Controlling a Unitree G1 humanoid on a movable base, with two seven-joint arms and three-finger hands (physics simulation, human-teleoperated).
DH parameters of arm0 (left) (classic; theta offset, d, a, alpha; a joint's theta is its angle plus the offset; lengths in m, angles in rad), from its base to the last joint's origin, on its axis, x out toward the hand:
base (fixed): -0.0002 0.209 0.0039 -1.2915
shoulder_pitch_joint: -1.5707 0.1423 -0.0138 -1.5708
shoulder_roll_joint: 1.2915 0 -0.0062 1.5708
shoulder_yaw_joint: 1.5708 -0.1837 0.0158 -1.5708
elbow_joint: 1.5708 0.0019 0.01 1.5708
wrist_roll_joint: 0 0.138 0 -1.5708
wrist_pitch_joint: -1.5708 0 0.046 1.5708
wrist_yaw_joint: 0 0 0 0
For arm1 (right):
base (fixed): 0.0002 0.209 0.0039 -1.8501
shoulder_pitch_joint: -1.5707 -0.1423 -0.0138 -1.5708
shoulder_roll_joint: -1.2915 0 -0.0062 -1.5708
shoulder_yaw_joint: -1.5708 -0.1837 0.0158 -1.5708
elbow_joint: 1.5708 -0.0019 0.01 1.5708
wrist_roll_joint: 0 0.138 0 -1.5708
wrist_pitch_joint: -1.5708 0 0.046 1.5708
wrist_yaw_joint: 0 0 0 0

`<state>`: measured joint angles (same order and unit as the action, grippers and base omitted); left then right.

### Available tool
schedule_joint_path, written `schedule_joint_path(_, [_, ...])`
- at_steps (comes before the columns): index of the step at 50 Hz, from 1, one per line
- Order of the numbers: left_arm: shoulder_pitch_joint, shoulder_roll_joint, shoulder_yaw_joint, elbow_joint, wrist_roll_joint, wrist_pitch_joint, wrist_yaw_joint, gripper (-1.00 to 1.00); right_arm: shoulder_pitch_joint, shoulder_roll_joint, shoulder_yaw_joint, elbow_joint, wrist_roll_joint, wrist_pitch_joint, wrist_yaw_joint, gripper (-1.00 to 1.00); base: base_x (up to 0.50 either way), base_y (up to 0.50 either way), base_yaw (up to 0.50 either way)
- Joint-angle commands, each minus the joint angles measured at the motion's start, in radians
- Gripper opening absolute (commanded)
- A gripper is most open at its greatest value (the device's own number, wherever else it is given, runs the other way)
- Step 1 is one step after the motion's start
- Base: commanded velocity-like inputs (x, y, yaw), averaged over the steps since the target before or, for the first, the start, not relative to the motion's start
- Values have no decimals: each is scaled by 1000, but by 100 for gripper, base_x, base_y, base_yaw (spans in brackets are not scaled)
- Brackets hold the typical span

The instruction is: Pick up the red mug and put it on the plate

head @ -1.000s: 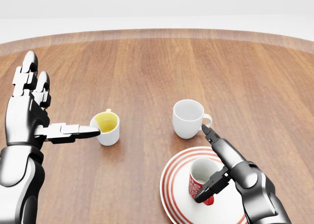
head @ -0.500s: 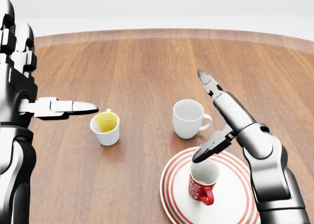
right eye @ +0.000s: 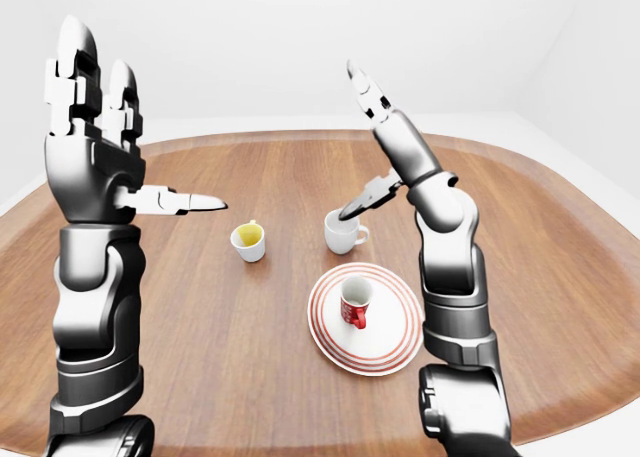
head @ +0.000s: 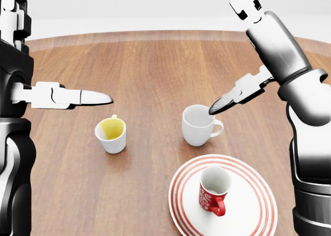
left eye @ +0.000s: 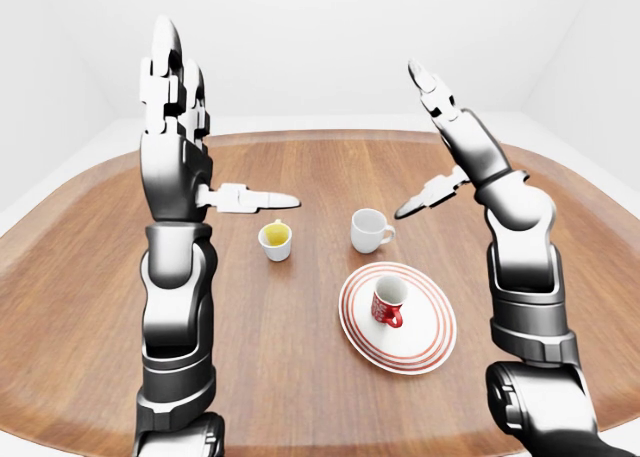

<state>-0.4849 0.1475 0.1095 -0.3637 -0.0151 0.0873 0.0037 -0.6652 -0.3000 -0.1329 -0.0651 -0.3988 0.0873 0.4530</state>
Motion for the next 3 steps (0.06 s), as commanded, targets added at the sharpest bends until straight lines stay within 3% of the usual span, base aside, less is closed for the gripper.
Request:
schedule_joint_path(1, [-11,-7,-6,-28,20,0,-10,100,-43,-27,-11,-60,35,0,-5,100,0,0,0])
schedule_joint_path(3, [-9,-8,-7,-29,21,0,-11,100,-45,-27,-12,-61,40,0,-7,100,0,0,0])
